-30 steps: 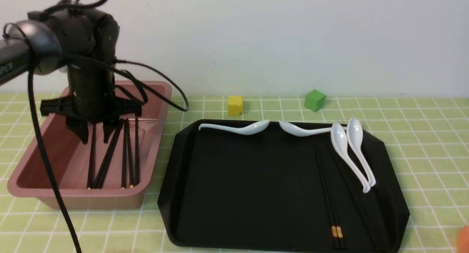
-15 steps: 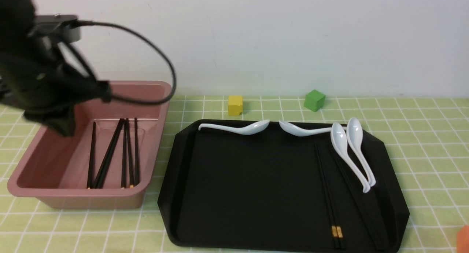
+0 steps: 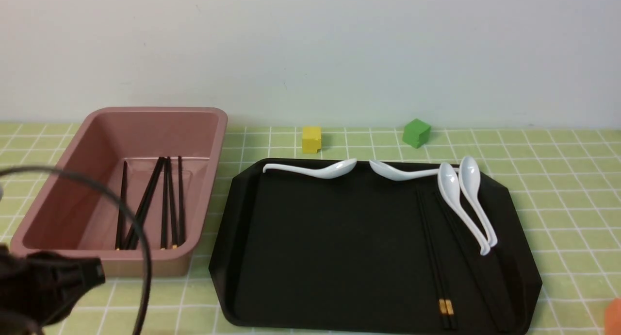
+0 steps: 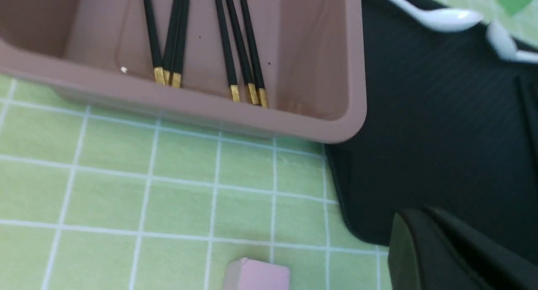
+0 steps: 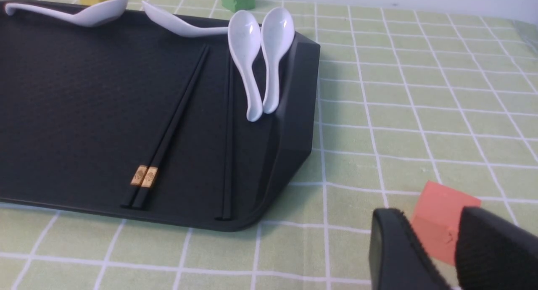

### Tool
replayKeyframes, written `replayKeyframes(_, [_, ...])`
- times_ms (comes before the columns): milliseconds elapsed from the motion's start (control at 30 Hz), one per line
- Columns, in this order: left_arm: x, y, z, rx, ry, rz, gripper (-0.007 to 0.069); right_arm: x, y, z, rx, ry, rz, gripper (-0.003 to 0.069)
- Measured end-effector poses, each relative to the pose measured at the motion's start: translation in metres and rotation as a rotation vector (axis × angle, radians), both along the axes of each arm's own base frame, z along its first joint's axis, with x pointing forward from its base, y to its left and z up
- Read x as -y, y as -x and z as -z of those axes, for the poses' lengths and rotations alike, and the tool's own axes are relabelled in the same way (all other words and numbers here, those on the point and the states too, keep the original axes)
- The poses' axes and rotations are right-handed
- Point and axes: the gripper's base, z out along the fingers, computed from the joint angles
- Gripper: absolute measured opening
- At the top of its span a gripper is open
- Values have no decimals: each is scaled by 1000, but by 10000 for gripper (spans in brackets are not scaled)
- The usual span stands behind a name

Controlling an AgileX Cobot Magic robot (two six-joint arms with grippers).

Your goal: On green tablecloth take chopsticks from black tray and put them in box.

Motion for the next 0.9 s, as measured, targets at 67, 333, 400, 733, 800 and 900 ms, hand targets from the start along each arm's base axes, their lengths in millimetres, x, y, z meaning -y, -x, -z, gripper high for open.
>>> replayKeyframes(67, [-2, 7, 6, 54, 28, -22, -13, 0, 0, 0, 0, 0, 0, 240])
replayKeyframes(333, [-5, 13, 7, 135, 49, -44, -13, 0, 0, 0, 0, 0, 0, 240])
replayKeyframes(400, [-5, 13, 7, 134, 50, -44, -13, 0, 0, 0, 0, 0, 0, 240])
replayKeyframes(733, [-5, 13, 7, 134, 50, -45, -12, 0, 0, 0, 0, 0, 0, 240])
replayKeyframes(800, [-5, 13, 7, 133, 51, -45, -11, 0, 0, 0, 0, 0, 0, 240])
replayKeyframes(900, [-5, 15, 5, 147, 55, -44, -10, 0, 0, 0, 0, 0, 0, 240])
